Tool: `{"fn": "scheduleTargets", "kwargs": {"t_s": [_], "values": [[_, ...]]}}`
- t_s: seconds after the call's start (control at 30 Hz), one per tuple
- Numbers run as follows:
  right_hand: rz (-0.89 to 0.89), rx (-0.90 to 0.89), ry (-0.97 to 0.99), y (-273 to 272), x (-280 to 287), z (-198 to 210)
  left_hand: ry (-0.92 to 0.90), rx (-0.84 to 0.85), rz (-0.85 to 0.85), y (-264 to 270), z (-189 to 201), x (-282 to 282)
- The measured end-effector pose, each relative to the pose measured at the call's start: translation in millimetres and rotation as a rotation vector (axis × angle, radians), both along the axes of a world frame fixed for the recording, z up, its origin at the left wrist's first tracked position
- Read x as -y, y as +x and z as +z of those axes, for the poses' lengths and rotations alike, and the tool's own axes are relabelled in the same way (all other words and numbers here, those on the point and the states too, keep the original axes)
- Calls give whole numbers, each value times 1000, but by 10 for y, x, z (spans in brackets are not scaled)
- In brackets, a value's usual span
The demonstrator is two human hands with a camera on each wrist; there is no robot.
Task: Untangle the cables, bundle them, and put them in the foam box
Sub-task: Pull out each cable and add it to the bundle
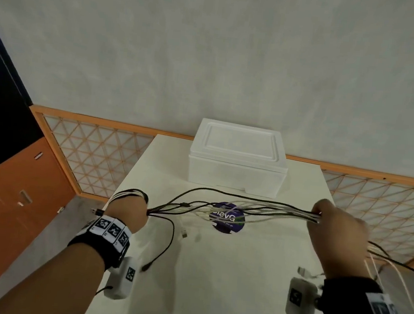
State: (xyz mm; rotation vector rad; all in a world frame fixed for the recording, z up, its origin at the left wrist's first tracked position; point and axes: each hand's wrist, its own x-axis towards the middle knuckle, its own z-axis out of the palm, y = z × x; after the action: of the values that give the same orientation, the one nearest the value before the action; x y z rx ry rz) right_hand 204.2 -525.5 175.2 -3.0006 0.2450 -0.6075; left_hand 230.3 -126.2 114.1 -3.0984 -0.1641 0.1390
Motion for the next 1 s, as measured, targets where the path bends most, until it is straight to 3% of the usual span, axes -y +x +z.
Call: {"fn": "scheduleTargets", "kwargs": {"t_s": [0.07,0.13,0.27,0.37,0.47,0.53,0.63,0.73,0.9,1.0], "values": [[-1,-342,-18,71,-12,-131,-7,9,-26,-25,11,91],[102,-511,27,103,-105,-199,-9,32,-72,-49,49,190],[471,-370,149,-3,-801,-170,42,79,-212,-150,191,521],[676,-367,125,-97,-1346,-238,29,178,-337,-261,320,803],[697,-330,128,-79,-1533,-496,24,225,-479,-352,441,935],[661,-339,226,-66,-1437,-603,24,242,-475,-377,469,908],[709,-550,440,-118,-1221,-592,-21,237,-392,-380,394,790],[768,-599,590,-177,-1097,-436,-169,200,-327,-415,324,780],[767,-354,334,-164,-1086,9,-706,-52,-234,-419,228,870],[786,-259,206,-156,-1141,303,-899,-179,-269,-424,306,933]]}}
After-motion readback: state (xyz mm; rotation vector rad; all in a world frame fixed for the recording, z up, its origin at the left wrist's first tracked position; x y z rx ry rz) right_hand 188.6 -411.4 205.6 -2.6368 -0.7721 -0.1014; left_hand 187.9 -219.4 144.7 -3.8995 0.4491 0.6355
